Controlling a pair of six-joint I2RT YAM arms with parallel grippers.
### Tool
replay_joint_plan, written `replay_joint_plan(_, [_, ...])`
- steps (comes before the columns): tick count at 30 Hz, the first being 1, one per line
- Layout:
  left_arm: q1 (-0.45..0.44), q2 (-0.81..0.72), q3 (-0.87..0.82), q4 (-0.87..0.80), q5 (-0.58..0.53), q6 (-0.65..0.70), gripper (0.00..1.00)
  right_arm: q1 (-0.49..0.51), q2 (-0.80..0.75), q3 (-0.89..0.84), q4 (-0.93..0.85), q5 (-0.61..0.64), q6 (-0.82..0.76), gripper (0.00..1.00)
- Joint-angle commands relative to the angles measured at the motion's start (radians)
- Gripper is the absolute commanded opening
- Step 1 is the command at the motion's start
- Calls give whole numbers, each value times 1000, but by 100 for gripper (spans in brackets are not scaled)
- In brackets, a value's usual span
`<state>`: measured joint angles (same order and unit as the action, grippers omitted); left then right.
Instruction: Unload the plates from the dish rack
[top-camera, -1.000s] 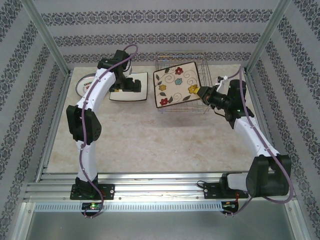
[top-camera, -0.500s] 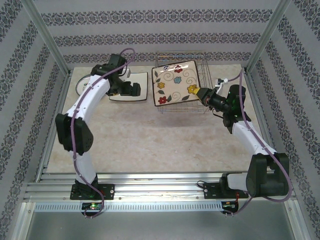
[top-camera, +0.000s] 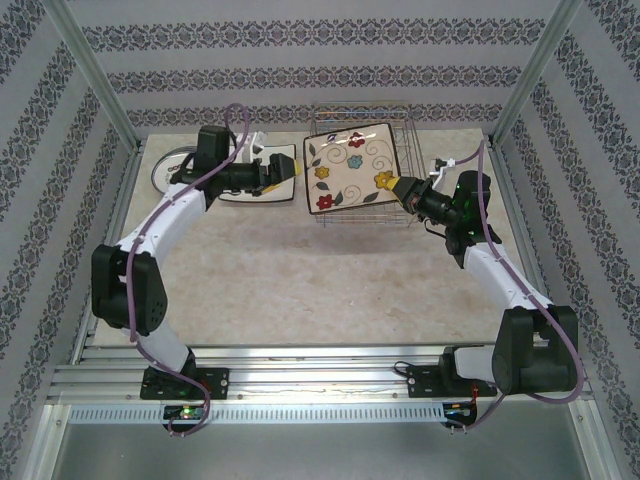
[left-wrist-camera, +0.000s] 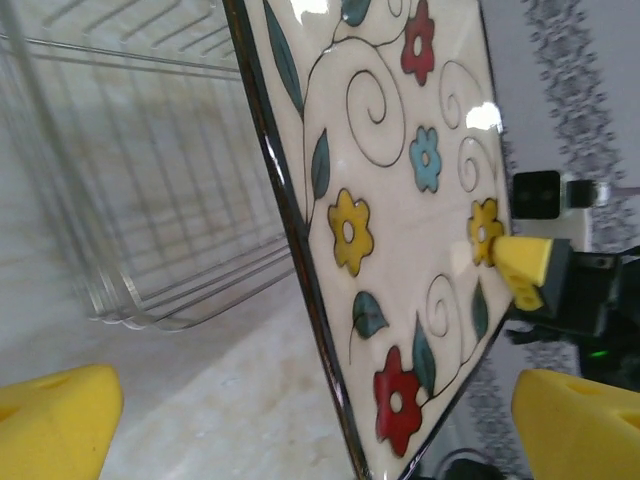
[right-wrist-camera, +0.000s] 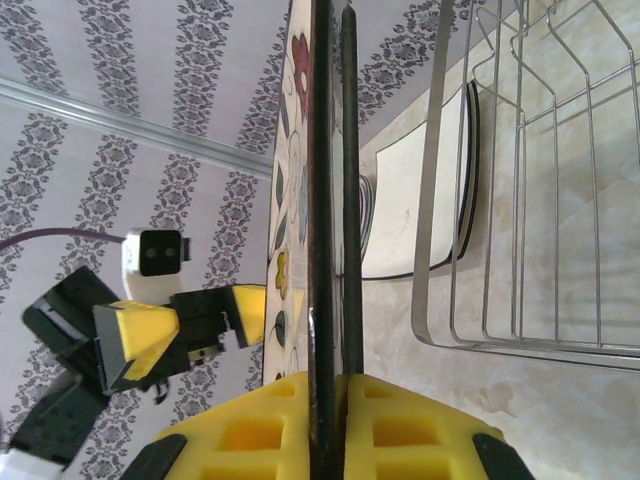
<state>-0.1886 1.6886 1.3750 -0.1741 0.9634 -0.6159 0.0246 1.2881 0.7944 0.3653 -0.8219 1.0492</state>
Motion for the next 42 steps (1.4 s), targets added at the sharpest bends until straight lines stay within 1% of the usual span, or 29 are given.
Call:
replay_joint_plan(1, [-2, 30, -49, 387, 132, -247, 100, 21, -42, 88, 205, -54, 12, 0])
replay_joint_plan(3, [-4, 55, -60, 459, 144, -294, 98, 34, -33, 102, 206, -55, 13, 0])
replay_joint_plan(6, [-4, 83, -68, 516, 146, -326, 95, 60, -13, 115, 213, -52, 13, 0])
replay_joint_plan(9, [-5, 109, -62, 548, 154, -349, 89, 86, 15, 125, 229, -44, 10, 0])
replay_joint_plan(11, [-8, 120, -61, 566, 156, -360, 84, 110, 46, 137, 239, -42, 9, 0])
replay_joint_plan(19, [-6, 149, -72, 657, 171, -428, 57, 140, 178, 202, 292, -52, 22, 0])
replay_joint_plan(22, [-6, 163, -92, 724, 179, -475, 49, 141, 219, 229, 296, -68, 25, 0])
replay_joint_plan(23, [-6, 169, -95, 731, 181, -478, 48, 142, 234, 238, 294, -79, 23, 0])
replay_joint_plan(26, [-5, 180, -90, 726, 181, -473, 38, 142, 270, 258, 278, -104, 21, 0])
replay_joint_plan(28, [-5, 195, -73, 721, 185, -475, 25, 142, 282, 261, 268, -108, 17, 0])
replay_joint_plan(29, [-5, 202, -63, 717, 188, -476, 17, 143, 286, 261, 259, -108, 13, 0])
replay_joint_plan(31, [-5, 212, -44, 716, 190, -481, 8, 142, 289, 258, 250, -109, 6, 0])
replay_joint_plan(32, [-4, 218, -34, 714, 193, -482, 1, 142, 290, 257, 238, -108, -1, 0])
replay_joint_plan(36, [-4, 227, -2, 701, 199, -482, 0, 140, 290, 259, 186, -104, -31, 0])
replay_joint_plan(37, [-4, 226, 2, 700, 198, -482, 0, 137, 289, 260, 170, -98, -41, 6])
replay_joint_plan(38, [-3, 227, 5, 701, 195, -482, 0, 134, 285, 260, 144, -88, -51, 20])
replay_joint_plan(40, [-3, 224, 10, 702, 187, -484, 0, 127, 280, 272, 71, -72, -88, 42])
replay_joint_plan(42, [1, 218, 10, 708, 173, -488, 0, 120, 275, 301, -49, -44, -149, 75])
